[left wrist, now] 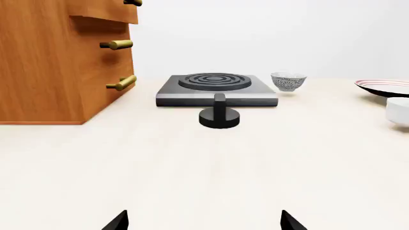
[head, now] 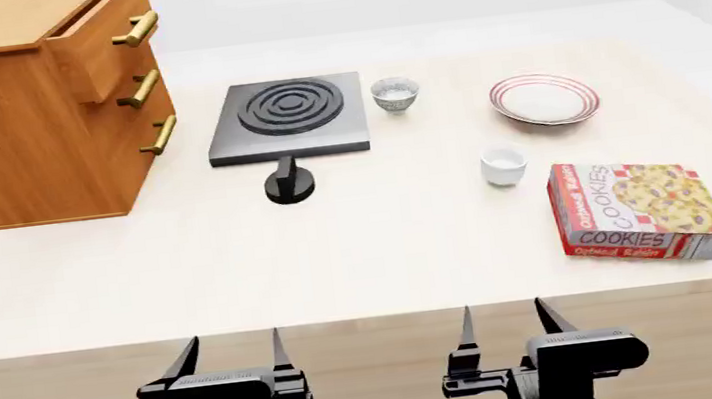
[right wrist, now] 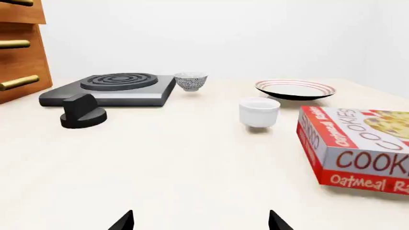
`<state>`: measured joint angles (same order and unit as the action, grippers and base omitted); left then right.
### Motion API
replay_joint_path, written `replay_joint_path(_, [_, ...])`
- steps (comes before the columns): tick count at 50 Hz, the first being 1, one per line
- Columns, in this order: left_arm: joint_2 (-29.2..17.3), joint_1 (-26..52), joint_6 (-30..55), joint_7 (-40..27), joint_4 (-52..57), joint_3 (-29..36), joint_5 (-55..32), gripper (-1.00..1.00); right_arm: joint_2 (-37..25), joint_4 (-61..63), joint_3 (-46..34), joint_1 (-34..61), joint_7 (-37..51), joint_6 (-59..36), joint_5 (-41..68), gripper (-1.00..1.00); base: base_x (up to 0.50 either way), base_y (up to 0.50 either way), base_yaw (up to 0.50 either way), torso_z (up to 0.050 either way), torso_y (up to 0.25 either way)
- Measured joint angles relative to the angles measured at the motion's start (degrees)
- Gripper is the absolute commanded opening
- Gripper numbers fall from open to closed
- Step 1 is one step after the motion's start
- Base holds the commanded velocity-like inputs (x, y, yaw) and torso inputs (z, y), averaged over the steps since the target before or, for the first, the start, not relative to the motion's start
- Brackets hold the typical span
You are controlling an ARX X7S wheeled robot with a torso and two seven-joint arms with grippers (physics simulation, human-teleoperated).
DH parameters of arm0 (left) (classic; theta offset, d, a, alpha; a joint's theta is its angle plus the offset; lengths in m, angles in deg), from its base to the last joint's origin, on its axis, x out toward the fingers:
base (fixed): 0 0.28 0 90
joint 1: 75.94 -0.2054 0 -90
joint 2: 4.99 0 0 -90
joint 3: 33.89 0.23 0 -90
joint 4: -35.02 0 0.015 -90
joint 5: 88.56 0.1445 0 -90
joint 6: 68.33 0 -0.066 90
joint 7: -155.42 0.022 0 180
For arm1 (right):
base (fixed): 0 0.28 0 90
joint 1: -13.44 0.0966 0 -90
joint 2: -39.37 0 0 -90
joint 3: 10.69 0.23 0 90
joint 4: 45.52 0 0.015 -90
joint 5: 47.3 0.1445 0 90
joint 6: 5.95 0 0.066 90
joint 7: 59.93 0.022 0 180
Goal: Pick the akita bowl next to the cookies box and place it on the plate.
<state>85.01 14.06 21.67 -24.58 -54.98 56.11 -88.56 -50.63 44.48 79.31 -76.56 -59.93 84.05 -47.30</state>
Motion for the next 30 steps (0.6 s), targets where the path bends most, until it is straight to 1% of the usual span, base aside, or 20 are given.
replay_joint_path(11, [-1.2, 0.0, 0.2, -1.4, 0.1, 1.6, -1.2, 1.00, -1.5, 0.0, -1.6, -0.3, 1.0, -0.1, 0.7, 1.00, 0.00, -0.01, 0.00, 0.000, 0.000])
replay_joint_path(30, [-3.4, 0.1, 0.5, -3.6, 0.0, 4.1, -3.2, 1.00, -3.6, 1.4, -4.2, -0.7, 1.9, -1.3, 3.3, 1.00, 0.00, -0.50, 0.00, 0.000, 0.000])
